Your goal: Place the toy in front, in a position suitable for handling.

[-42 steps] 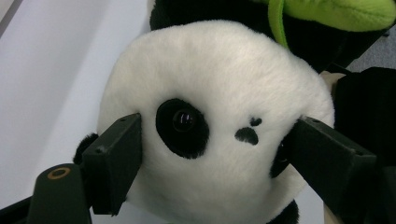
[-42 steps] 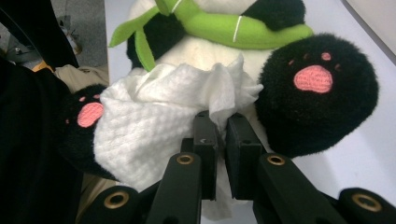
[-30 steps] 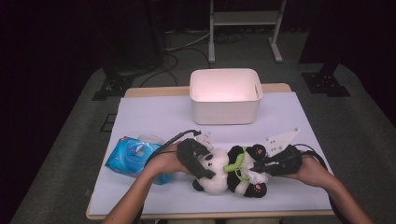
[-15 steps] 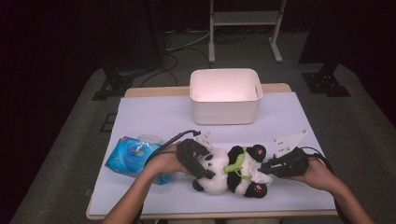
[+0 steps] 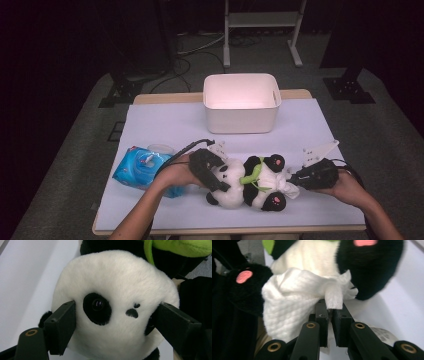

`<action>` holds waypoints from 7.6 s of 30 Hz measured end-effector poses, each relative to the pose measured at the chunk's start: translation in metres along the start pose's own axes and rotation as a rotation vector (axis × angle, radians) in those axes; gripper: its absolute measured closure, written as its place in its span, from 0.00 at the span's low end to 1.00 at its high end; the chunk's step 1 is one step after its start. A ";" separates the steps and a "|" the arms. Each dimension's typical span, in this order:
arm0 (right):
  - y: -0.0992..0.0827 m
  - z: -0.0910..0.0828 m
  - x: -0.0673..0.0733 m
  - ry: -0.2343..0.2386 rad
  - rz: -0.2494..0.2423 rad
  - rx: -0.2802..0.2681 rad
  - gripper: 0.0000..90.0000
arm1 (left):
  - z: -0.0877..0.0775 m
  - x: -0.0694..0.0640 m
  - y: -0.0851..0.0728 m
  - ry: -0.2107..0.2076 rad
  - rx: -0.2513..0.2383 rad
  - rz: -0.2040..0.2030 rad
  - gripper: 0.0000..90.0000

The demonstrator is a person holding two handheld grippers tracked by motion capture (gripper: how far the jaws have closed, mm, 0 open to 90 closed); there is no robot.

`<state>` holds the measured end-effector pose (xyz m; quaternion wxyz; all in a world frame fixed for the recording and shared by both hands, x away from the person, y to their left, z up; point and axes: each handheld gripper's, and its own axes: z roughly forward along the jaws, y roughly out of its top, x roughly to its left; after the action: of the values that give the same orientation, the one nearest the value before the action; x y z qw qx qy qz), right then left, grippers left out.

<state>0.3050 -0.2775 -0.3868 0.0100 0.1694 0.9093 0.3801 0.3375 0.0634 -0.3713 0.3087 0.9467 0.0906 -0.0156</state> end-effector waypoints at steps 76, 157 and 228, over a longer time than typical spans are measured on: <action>0.040 0.006 0.022 0.035 -0.114 0.057 0.80 | -0.001 -0.005 -0.002 0.022 0.006 0.012 0.18; 0.033 0.014 0.026 -0.006 -0.095 0.120 0.86 | 0.003 -0.005 -0.001 0.032 0.028 0.019 0.12; 0.057 0.001 0.025 0.024 -0.136 0.053 0.93 | 0.014 -0.015 0.011 0.042 -0.018 -0.007 0.27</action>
<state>0.2985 -0.2315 -0.3452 0.0203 0.1029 0.9284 0.3564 0.3251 0.0437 -0.3747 0.3153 0.9437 0.1004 0.0043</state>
